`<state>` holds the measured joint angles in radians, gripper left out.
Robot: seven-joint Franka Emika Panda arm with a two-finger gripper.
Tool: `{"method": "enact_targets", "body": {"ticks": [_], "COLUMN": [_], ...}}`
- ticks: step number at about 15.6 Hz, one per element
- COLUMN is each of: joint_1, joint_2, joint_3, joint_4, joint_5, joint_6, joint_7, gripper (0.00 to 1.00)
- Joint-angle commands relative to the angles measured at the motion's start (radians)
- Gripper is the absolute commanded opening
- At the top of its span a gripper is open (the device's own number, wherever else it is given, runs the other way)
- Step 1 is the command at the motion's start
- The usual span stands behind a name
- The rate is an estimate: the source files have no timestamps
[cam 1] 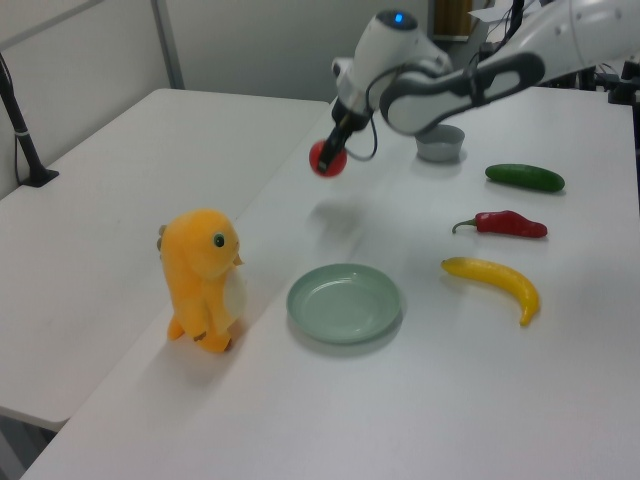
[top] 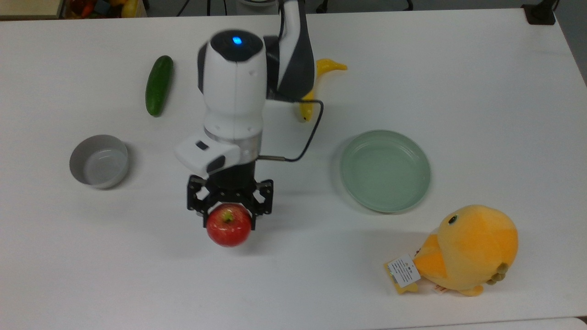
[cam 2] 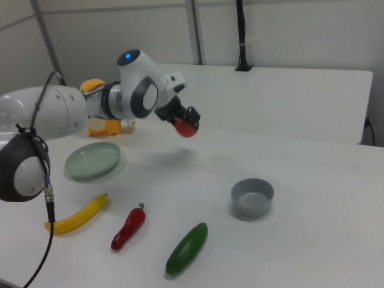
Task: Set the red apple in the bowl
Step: 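Lift the red apple and carry it over the grey bowl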
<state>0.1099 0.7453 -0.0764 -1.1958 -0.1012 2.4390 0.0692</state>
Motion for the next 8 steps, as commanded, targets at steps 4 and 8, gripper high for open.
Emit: {"method": "enact_targets", "body": {"ticks": [4,8], "joint_1": [-0.079,-0.147], "joint_2": [-0.234,-0.366], "joint_3": [0.013,0.013], "joint_4": [-0.122,-0.222], "joint_5": [0.055,0.124], "joint_6": [-0.149,-0.219], "joint_7": [-0.011,-0.178], "gripper": [0.06,0.06]}}
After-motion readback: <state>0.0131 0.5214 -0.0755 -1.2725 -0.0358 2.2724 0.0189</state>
